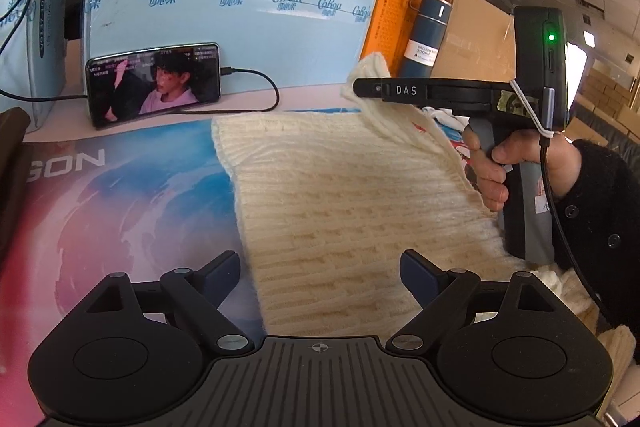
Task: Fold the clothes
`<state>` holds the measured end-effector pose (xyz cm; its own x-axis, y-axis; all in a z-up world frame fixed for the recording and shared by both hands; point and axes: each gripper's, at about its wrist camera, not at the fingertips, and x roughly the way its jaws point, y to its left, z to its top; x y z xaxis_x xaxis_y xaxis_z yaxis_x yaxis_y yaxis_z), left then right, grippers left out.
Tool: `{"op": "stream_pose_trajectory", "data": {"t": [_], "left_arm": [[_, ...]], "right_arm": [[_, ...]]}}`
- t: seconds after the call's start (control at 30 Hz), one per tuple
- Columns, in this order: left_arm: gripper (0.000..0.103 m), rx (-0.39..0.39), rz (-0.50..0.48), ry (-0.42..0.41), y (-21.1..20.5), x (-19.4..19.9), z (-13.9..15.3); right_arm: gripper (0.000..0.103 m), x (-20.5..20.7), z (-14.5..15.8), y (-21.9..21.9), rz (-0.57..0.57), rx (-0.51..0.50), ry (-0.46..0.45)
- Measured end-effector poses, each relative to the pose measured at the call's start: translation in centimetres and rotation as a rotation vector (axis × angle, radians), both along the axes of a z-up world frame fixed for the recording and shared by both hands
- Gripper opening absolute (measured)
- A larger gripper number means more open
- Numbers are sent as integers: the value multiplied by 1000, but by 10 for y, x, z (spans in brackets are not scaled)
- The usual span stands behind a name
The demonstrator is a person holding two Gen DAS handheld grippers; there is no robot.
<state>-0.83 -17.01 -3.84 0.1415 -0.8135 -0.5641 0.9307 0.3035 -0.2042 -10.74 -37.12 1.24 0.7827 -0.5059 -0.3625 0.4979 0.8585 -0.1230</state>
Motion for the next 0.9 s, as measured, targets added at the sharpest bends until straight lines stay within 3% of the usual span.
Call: {"op": "stream_pose_trajectory", "data": {"t": [0.07, 0.1, 0.17, 0.23, 0.3, 0.37, 0.53, 0.7, 0.77, 0.9], "left_arm": [[89, 0, 0, 0, 0, 0, 0], [89, -1, 0, 1, 0, 0, 0], [89, -2, 1, 2, 1, 0, 0], [89, -2, 1, 4, 1, 1, 0], [89, -2, 2, 3, 0, 1, 0], [89, -1, 2, 2, 0, 0, 0], [90, 2, 2, -3, 0, -1, -1], [90, -3, 4, 4, 1, 0, -1], [90, -8, 11, 13, 2, 1, -1], [89, -34, 23, 14, 7, 2, 3]], "right_arm": [[12, 7, -3, 16, 29, -108, 87], [14, 11, -6, 19, 63, -91, 134], [32, 16, -8, 19, 136, 66, 191], [76, 15, -6, 16, 194, 244, 166], [81, 11, -2, 16, 240, 344, 118], [82, 8, 2, 17, 245, 382, 98], [87, 12, -9, 16, 253, 549, 114], [87, 3, 5, 4, 251, 615, 35], [88, -19, 24, 4, 239, 576, -68], [99, -80, 58, 23, 193, 321, -239]]}}
